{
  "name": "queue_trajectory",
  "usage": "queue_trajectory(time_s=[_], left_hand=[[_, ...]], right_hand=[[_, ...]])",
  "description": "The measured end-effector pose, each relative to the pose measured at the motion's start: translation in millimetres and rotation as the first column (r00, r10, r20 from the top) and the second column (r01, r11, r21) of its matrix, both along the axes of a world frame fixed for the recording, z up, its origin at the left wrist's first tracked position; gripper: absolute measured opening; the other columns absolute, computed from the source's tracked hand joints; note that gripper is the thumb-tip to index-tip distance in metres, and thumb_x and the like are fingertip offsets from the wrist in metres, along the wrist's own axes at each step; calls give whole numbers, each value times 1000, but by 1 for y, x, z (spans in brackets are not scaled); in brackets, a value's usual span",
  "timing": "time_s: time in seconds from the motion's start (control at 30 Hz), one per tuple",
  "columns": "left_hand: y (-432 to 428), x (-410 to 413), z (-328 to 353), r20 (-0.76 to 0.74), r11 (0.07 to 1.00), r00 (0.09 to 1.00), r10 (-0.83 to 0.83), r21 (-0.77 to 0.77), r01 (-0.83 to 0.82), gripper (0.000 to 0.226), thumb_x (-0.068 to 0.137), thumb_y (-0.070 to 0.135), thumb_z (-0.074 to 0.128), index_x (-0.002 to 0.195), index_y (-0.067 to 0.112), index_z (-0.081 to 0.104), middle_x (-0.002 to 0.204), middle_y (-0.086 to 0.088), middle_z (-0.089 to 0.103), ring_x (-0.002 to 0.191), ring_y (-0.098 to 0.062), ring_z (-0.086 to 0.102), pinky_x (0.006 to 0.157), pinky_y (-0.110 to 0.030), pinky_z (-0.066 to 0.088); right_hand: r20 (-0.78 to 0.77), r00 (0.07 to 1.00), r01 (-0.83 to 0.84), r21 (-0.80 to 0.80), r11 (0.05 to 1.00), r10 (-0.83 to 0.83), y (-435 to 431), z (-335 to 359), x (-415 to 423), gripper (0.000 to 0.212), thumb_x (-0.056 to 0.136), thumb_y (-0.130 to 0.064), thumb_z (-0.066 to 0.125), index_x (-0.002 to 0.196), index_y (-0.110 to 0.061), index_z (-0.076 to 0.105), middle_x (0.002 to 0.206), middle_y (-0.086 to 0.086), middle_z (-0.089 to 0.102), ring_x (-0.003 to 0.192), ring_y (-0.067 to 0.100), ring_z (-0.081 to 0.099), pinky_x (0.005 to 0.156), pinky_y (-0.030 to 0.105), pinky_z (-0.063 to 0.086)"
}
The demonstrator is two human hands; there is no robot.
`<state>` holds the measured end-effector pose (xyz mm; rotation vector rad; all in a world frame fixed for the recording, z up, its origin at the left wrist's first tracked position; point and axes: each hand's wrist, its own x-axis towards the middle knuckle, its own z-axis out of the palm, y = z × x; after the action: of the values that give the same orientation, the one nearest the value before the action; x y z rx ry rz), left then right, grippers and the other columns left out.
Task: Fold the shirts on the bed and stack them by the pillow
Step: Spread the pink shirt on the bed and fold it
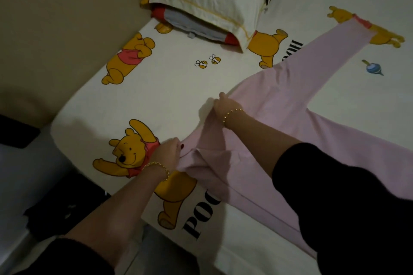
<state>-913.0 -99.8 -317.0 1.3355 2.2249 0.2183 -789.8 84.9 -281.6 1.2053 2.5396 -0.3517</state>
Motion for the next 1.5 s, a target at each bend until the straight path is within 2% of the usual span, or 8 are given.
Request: queue_trajectory(time_s=[0.13,0.3,0.5,0.73,0.97,1.17,1.37,1.5], left_hand=[[-9,-14,4,-78,994,992,97,59,-92,23,101,24,37,87,9,48,82,-10,55,71,-25,52,58,-31,32],[-6,-8,3,-87,1000,996,23,0,-23,12,96,15,48,103,7,53,108,-12,53,94,-25,54,72,-32,42],[36,26,17,-180,992,980,-86,75,100,20,88,6,51,108,6,55,110,-15,55,104,-32,50,85,-41,41],[112,116,8,-146,923,923,-355,103,371,19,89,7,42,97,22,51,102,-5,55,93,-27,54,78,-43,49],[190,194,-9,-189,773,789,-584,168,612,47,85,-10,46,125,14,50,121,-8,52,106,-27,52,90,-43,47],[253,238,-10,-258,637,654,-711,156,755,58,89,-4,51,144,3,31,148,-14,35,135,-28,34,113,-35,24],[291,255,-12,-374,570,558,-740,91,817,22,90,11,56,111,6,59,115,-14,58,107,-31,55,93,-38,41],[305,264,-2,-584,520,344,-735,-160,839,18,88,6,50,102,13,58,107,-6,57,99,-24,52,95,-34,36]], right_hand=[[-232,967,104,3,995,-100,3,0,-10,28,89,1,50,117,-2,48,122,17,41,96,36,58,71,39,46],[-306,945,81,-106,991,-111,-4,-7,17,38,95,-2,40,133,-6,44,138,15,36,111,38,51,92,42,42],[-271,939,193,-94,977,-212,-9,-10,109,52,86,9,49,136,-5,44,133,18,41,110,38,55,94,42,45],[-163,897,405,-70,912,-411,0,-13,266,54,84,7,54,135,-8,45,131,14,44,120,32,44,98,39,42],[-182,791,600,47,799,-584,21,-19,401,38,88,1,51,125,-5,50,126,18,46,113,36,47,96,44,43],[-168,808,587,144,796,-565,50,-27,458,45,85,3,53,128,-5,51,132,14,50,118,33,49,101,38,39],[-57,810,581,209,786,-584,70,-33,471,22,95,-19,46,104,-11,64,110,7,64,102,29,58,89,33,39],[-88,794,605,219,766,-602,77,-40,470,20,96,-20,46,102,-5,58,105,14,61,99,34,56,79,36,42]])
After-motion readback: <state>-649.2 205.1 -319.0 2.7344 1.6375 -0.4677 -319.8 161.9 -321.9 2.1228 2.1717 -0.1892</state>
